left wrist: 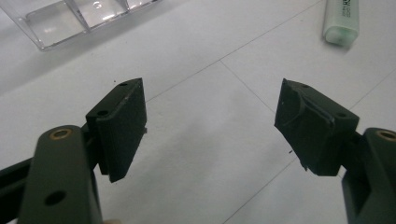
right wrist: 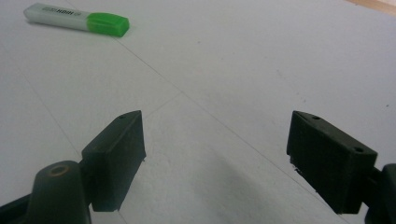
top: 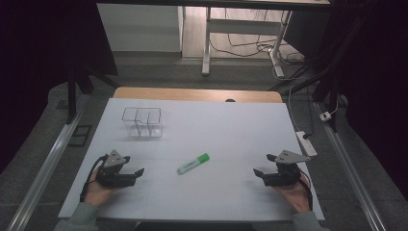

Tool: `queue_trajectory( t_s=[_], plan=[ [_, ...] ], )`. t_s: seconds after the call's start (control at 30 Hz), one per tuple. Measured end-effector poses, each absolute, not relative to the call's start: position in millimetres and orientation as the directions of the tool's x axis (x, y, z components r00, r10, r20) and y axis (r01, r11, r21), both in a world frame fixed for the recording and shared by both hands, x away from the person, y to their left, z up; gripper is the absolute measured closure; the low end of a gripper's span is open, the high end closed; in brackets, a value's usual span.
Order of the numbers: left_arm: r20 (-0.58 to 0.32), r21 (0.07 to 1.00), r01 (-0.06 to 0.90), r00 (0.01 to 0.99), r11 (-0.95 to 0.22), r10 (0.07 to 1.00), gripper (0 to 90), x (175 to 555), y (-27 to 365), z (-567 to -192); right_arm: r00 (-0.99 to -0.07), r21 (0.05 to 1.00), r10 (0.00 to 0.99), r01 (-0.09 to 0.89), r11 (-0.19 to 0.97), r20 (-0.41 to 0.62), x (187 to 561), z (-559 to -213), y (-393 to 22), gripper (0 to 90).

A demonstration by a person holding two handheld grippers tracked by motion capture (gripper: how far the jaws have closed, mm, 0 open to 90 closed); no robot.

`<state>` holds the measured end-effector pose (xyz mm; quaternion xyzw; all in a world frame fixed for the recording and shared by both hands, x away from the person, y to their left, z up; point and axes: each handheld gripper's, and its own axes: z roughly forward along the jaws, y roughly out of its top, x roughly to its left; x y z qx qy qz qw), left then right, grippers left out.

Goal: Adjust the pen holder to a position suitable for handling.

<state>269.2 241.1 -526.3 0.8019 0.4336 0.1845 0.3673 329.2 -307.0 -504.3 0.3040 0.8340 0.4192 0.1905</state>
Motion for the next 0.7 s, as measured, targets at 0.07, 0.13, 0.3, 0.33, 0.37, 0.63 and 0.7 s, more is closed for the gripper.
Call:
queue_trajectory(
  t_s=[0.07,0.13,0.3,0.33,0.37,0.63,0.7],
  plan=[
    [-0.021,0.751,0.558,0.555,-0.354,0.831,25.1,269.2,241.0,-526.1,-0.748,0.808,0.660,0.348,0.476,-0.067,329.4,-505.3,-306.5,21.0],
    [-0.018,0.754,0.555,0.551,-0.351,0.834,25.1,269.3,240.6,-525.8,-0.751,0.808,0.656,0.342,0.480,-0.071,329.0,-505.9,-305.8,21.4],
    [-0.015,0.762,0.550,0.541,-0.341,0.841,25.1,270.6,240.5,-524.5,-0.746,0.814,0.663,0.345,0.468,-0.065,330.3,-505.9,-306.8,21.4],
    [-0.016,0.762,0.551,0.541,-0.340,0.841,25.1,271.0,240.5,-524.3,-0.746,0.814,0.663,0.345,0.468,-0.065,330.3,-505.9,-306.8,21.4],
    [-0.016,0.761,0.552,0.541,-0.341,0.841,25.1,271.4,240.4,-524.4,-0.746,0.812,0.663,0.349,0.467,-0.061,330.9,-506.3,-307.4,21.3],
    [-0.006,0.763,0.549,0.534,-0.341,0.845,25.0,271.4,238.5,-522.9,-0.746,0.814,0.663,0.348,0.465,-0.061,331.4,-507.4,-306.4,20.8],
    [-0.007,0.764,0.547,0.537,-0.342,0.844,25.0,271.6,238.0,-521.5,-0.741,0.814,0.669,0.347,0.466,-0.066,330.5,-506.2,-306.6,20.8]
  ],
)
